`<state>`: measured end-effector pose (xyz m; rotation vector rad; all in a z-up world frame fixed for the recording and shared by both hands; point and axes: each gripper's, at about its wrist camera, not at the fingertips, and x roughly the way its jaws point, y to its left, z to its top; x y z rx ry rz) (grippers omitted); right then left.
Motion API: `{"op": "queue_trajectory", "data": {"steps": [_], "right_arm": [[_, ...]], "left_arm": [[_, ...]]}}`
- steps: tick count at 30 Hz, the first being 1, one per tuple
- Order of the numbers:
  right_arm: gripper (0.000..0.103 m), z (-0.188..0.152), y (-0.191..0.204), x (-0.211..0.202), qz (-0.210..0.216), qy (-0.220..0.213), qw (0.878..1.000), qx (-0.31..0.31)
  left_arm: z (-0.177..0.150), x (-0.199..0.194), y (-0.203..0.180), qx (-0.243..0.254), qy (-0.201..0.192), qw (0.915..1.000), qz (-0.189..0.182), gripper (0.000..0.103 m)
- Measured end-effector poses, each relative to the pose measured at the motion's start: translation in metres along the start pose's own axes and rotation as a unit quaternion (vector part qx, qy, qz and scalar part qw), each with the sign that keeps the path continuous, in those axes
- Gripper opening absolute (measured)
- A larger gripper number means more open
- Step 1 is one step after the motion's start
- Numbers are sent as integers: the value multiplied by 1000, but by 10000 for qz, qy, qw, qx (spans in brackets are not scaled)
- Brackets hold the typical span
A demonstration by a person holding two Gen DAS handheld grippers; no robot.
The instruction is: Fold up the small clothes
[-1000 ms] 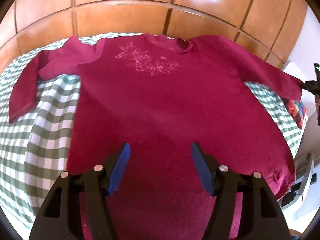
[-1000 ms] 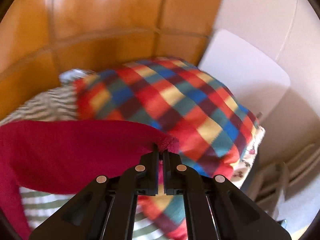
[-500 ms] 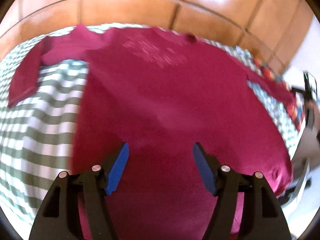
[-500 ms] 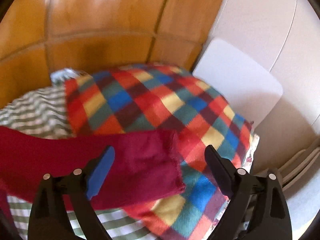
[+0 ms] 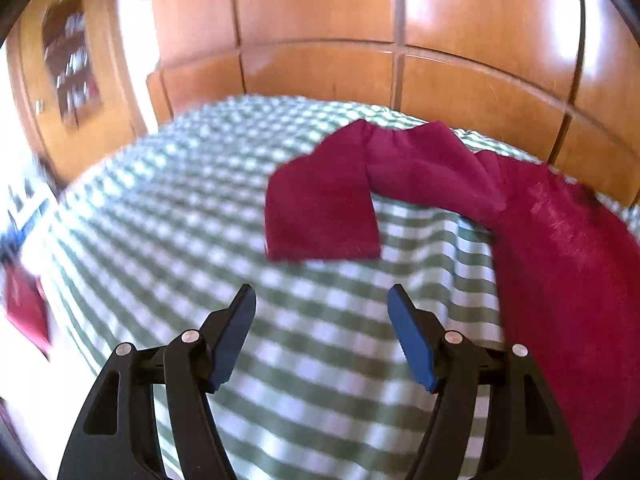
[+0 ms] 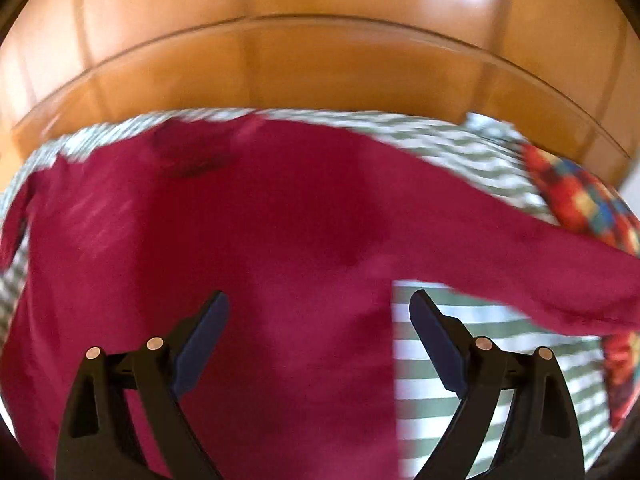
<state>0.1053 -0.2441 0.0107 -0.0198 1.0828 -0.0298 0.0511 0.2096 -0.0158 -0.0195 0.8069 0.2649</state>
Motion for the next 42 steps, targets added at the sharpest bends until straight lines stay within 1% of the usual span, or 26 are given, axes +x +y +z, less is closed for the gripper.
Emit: {"op": "queue_trajectory", "data": {"steps": [2,4,6,7,9,11,12,13,14,15,17,18,20,23,25,26,27,28,30,31,33,34,36,39,40,42], "right_arm": [[91,-4,27,9,102,23,9999,-70],[91,-11,43,18,195,87,9998,-65],[92,-20,53,31,126,137,9998,-63],[95,-23,53,33,69,54,9999,-67],[98,-25,48,34,144,46,9999,52],[99,-26,43,37,232,77,9996,139],[99,-26,43,37,223,61,9997,126],[99,-26,43,36,192,55,9998,96],[99,-26,44,37,172,56,9998,81],[99,-26,45,37,161,54,9998,74],[99,-25,43,37,170,40,9998,79],[99,-26,44,36,168,35,9998,82],[99,-26,44,37,167,30,9998,83],[99,-26,44,37,170,23,9998,86],[99,-26,44,37,159,23,9998,79],[99,-27,44,36,156,20,9998,77],[99,-27,44,36,155,20,9998,76],[99,-27,44,36,156,20,9998,76],[99,-27,44,37,150,17,9999,73],[99,-27,44,36,141,15,9999,69],[99,-27,45,36,107,10,9999,66],[99,-27,45,36,86,6,9999,59],[99,-27,46,37,67,11,10000,48],[99,-27,46,38,36,24,10000,25],[99,-27,46,38,33,28,10000,20],[99,-27,46,39,35,33,10000,27]], "left_arm": [[8,10,-5,194,-48,9998,-33,68],[20,31,-12,378,7,9993,-3,68],[29,56,-18,542,144,9984,19,68],[32,65,-22,578,223,9981,34,69],[37,85,-23,630,391,9972,110,68],[42,105,-20,604,592,9964,69,54],[45,110,-17,537,639,9965,-16,41],[49,112,-14,452,649,9968,-89,25],[51,110,-11,389,654,9970,-118,15],[54,107,-7,281,659,9973,-162,12],[61,90,16,-253,602,9964,-547,11],[65,78,32,-588,544,9940,-742,10],[69,61,58,-1017,445,9887,-1003,10],[80,34,103,-1685,295,9758,-1363,10],[89,21,133,-2208,241,9625,-1556,10],[94,17,148,-2464,219,9557,-1594,10],[98,16,157,-2603,212,9520,-1599,10],[106,15,168,-2732,214,9492,-1549,10],[120,18,180,-2703,229,9537,-1300,10],[131,26,185,-2677,323,9560,-1157,10],[141,41,189,-2565,463,9626,-740,9],[144,55,191,-2572,632,9629,-519,9],[141,84,196,-2692,1022,9572,-295,9],[127,132,199,-2688,1498,9511,279,7],[124,142,202,-2703,1570,9491,402,5],[118,160,207,-2751,1688,9446,600,5]]}}
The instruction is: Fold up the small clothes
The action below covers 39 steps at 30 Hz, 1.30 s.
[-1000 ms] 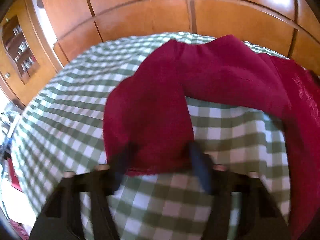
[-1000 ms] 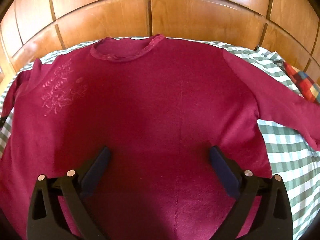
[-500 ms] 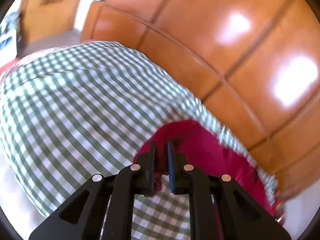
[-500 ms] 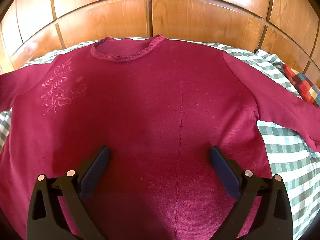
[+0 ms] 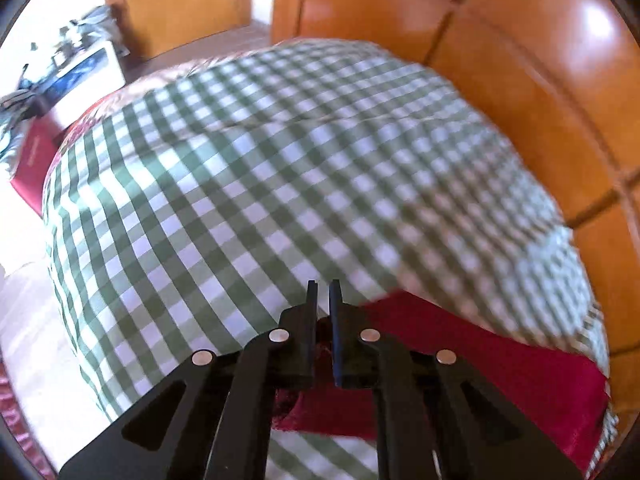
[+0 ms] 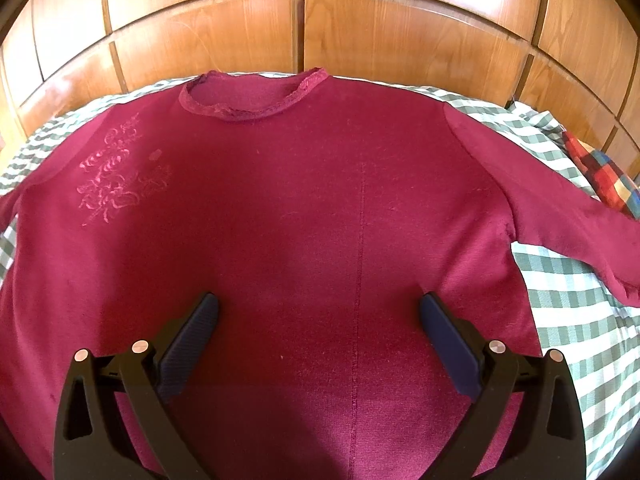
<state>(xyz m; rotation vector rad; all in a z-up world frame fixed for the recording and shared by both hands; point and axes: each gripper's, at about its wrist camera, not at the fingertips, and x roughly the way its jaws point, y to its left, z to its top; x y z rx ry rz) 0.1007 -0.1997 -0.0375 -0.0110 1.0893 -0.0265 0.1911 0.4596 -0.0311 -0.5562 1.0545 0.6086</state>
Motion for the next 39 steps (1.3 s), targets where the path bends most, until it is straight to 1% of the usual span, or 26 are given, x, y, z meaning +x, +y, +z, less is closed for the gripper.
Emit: {"op": "queue_trajectory", "data": {"steps": [2,3,4,5,6,7,9,13,15,19,20,21,22,23,24,26,27,28,31,32,33,34,35,36,37,39], "right_arm": [[99,0,0,0,-6,-5,10000,2],[99,0,0,0,-8,-7,10000,2],[99,0,0,0,-9,-11,10000,4],[99,0,0,0,-3,-10,10000,4],[99,-1,0,0,1,-7,10000,4],[99,-1,0,0,7,-9,10000,7],[99,-1,0,0,12,-12,10000,12],[99,0,0,0,5,-14,10000,9],[99,-1,0,0,2,-14,10000,6],[99,0,0,0,-18,-15,10000,-3],[99,-1,0,0,-21,-17,10000,-5],[99,-1,0,0,-30,-20,10000,-9],[99,-1,0,0,-34,-21,10000,-11],[99,-1,0,0,-35,-22,10000,-11],[99,-1,0,0,-36,-22,10000,-12],[99,-1,0,0,-50,-24,10000,-19],[99,-2,1,0,-54,-26,10000,-23],[99,-1,0,0,-48,-26,10000,-19],[99,-2,-1,0,-31,-29,10000,-6],[99,-2,0,0,-33,-31,10000,-7],[99,-1,0,0,-34,-32,10000,-7],[99,-1,0,0,-29,-28,10000,-3],[99,-1,0,0,-30,-29,10000,-3],[99,-1,0,0,-33,-29,10000,-6],[99,-1,0,0,-31,-30,10000,-4],[99,-1,-1,0,-22,-26,10000,6]], "left_arm": [[2,13,4,-91,89,9999,105,11],[3,15,6,-119,76,9997,185,22],[3,14,10,-173,29,9995,269,43],[2,10,17,-270,-71,9993,259,50],[1,5,23,-358,-170,9990,201,56],[-1,0,32,-466,-280,9984,120,56],[-7,-10,46,-570,-340,9978,-61,56],[-31,-22,69,-797,-269,9934,-778,56],[-44,-16,72,-738,-222,9940,-781,57],[-58,-1,65,-427,-149,9979,-464,55],[-58,6,58,-271,-164,9992,-228,54],[-58,9,53,-174,-184,9996,-82,50],[-58,14,45,18,-259,9995,157,46],[-54,16,41,113,-302,9991,264,43],[-53,19,36,196,-332,9985,383,35],[-47,22,31,211,-365,9975,561,17],[-42,25,30,196,-359,9949,923,1],[-38,28,35,94,-311,9937,1075,0],[-32,26,36,57,-328,9956,880,0],[-35,20,37,41,-350,9965,753,0],[-40,11,34,48,-429,9976,539,2],[-46,-1,36,109,-551,9974,445,7],[-53,-15,29,269,-742,9961,401,12],[-61,-26,20,455,-929,9941,340,30],[-74,-43,4,709,-1168,9906,104,44],[-96,-64,-21,1034,-1365,9846,-340,49]]}}
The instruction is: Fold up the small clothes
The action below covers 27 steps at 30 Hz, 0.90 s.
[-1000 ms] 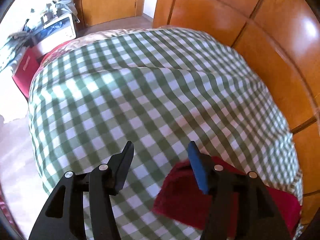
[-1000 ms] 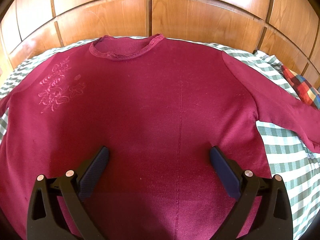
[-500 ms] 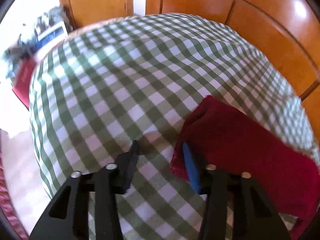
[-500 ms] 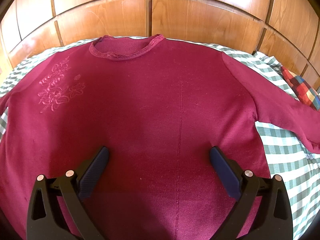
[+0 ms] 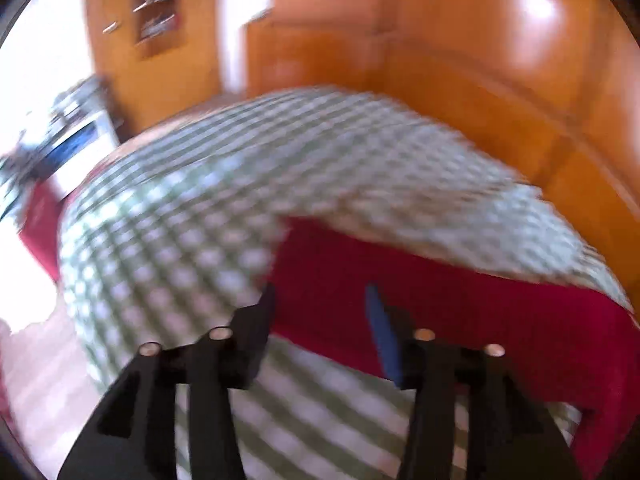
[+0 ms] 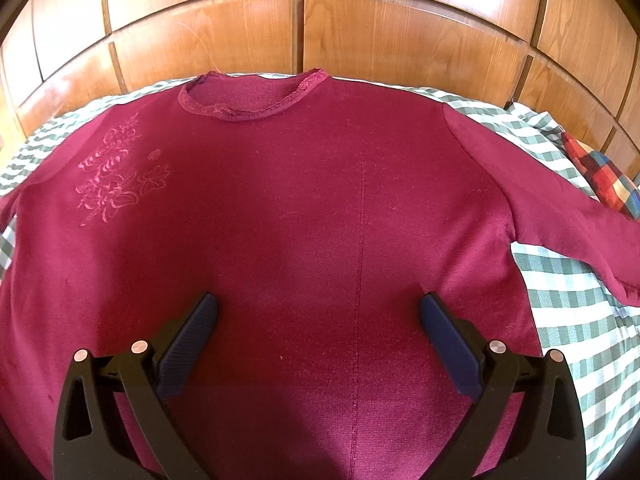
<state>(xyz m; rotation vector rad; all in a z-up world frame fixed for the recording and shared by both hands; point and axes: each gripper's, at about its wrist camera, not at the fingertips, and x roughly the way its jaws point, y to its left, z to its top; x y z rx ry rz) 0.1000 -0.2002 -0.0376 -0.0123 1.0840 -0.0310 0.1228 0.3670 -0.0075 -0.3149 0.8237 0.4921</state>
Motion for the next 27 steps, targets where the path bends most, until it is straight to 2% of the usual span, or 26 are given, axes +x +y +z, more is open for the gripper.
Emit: {"op": "queue_trajectory", "data": {"steps": [3,5,7,8,9,12,14,15,17,18,20,22,27], "right_arm": [[99,2,-3,-3,38,45,10000,77],[99,1,-10,-9,102,119,9997,179],[99,-5,-26,-25,103,100,9993,337],[99,-9,-35,-32,94,66,9991,404],[98,-14,-49,-42,54,19,9987,497],[89,-35,-91,-66,37,60,9967,810],[80,-56,-116,-78,73,230,9950,974],[76,-65,-122,-81,123,338,9945,980],[55,-86,-128,-88,333,568,9937,911],[49,-93,-127,-93,438,579,9935,876],[18,-105,-127,-104,714,634,9920,832],[10,-113,-127,-111,690,633,9926,775],[9,-117,-137,-114,777,723,9907,847]], "left_arm": [[-22,-35,-64,514,-118,9939,-969,49],[-50,-54,-113,996,-104,9832,-1525,49],[-80,-71,-158,1533,-3,9684,-1967,49],[-100,-81,-178,1855,28,9589,-2147,49],[-113,-89,-189,2045,31,9533,-2223,49],[-165,-113,-218,2751,78,9301,-2432,49],[-181,-120,-220,2868,185,9229,-2560,49],[-187,-121,-220,2870,245,9211,-2617,49],[-203,-124,-219,2829,428,9197,-2689,50],[-209,-123,-217,2841,468,9208,-2632,51],[-222,-117,-210,2860,609,9242,-2458,51],[-229,-113,-196,2691,759,9265,-2517,51],[-240,-122,-183,2781,660,9268,-2436,51]]}}
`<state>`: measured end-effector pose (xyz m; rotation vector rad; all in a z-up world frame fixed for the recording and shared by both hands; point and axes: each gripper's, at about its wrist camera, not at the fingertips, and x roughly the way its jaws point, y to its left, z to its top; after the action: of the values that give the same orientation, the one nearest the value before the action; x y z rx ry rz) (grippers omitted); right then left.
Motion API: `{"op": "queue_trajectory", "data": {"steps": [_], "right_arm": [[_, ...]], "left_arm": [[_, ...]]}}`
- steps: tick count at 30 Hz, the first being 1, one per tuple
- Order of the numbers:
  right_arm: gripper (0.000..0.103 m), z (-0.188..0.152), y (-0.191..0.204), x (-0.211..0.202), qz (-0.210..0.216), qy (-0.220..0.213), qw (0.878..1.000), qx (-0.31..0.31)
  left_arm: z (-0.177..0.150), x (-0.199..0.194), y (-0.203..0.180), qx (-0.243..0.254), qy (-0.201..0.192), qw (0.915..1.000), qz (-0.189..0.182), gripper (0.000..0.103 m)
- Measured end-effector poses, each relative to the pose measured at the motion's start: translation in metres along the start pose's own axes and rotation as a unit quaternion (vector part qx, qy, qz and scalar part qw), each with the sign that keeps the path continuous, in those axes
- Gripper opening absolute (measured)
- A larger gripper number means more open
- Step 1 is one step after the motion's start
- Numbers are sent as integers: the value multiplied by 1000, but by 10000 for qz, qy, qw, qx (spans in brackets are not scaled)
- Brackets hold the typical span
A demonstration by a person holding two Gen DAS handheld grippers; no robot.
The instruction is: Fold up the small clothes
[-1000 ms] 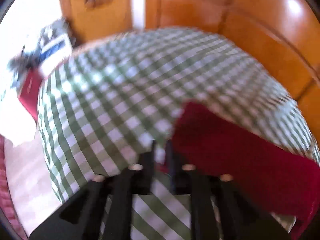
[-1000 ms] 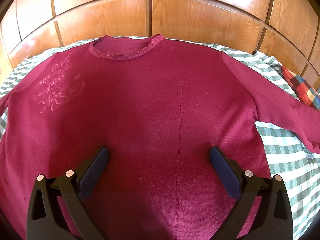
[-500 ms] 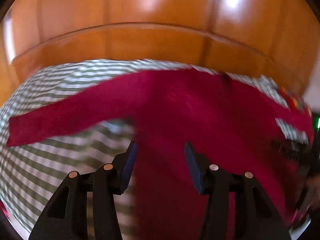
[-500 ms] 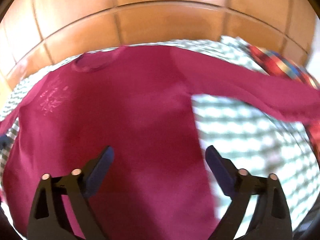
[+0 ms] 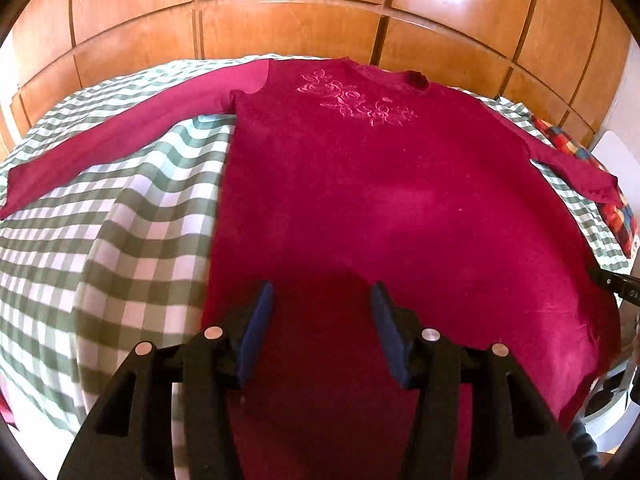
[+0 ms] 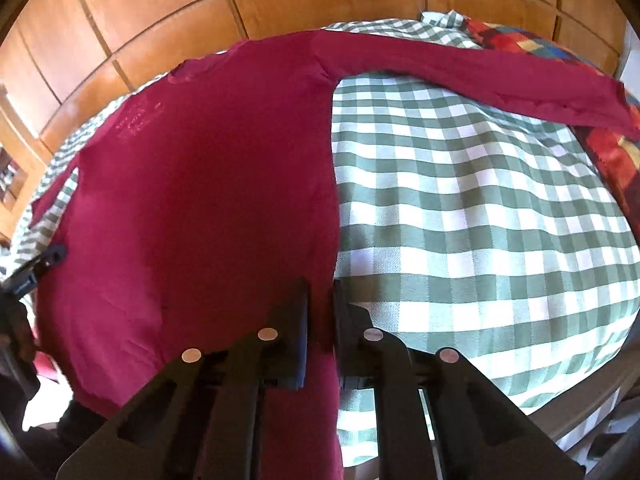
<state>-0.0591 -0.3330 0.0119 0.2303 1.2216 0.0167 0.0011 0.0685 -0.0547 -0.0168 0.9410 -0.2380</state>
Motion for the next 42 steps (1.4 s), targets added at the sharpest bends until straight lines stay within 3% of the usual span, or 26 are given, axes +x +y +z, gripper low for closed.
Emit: {"op": "queue_trajectory", "data": {"steps": [3,5,6,7,11,15,19,23,24,26,28,32,37,42], "right_arm": [[14,9,-17,-10,140,-122,9995,258],[59,15,-37,-21,5,-382,9971,658],[67,20,-55,-29,-136,-603,9929,1016],[68,24,-64,-33,-227,-725,9897,1210],[68,48,-123,-51,-764,-1239,9678,2055],[65,76,-177,-62,-1154,-1644,9403,2747],[53,98,-238,-47,-1419,-1521,9135,3495],[40,101,-279,-27,-1224,-1382,8960,4038],[36,105,-279,-25,-1304,-1355,8973,3993],[10,122,-268,-27,-1564,-1337,9095,3612],[7,140,-253,-31,-1740,-1320,9226,3179],[7,182,-196,-42,-1648,-1535,9482,2239],[7,235,-101,-35,-908,-1805,9704,1321],[7,279,8,-10,53,-1829,9821,456]], "left_arm": [[9,-4,-1,-63,-72,10000,-18,51],[21,-9,-7,-3,-316,9995,4,57],[26,-11,-11,39,-406,9992,20,62],[33,-10,-16,81,-498,9987,15,63],[53,1,-39,250,-568,9980,-136,63],[61,17,-59,512,-488,9974,-159,70],[56,40,-63,511,-159,9985,-139,71],[52,49,-55,316,-81,9992,-227,79],[51,50,-54,295,-69,9992,-247,81],[52,53,-53,244,-46,9993,-288,86],[52,55,-54,256,-36,9991,-331,93],[51,59,-60,335,-33,9989,-337,100],[53,60,-57,217,-1,9989,-419,100],[55,62,-58,277,45,9987,-433,100]]}}
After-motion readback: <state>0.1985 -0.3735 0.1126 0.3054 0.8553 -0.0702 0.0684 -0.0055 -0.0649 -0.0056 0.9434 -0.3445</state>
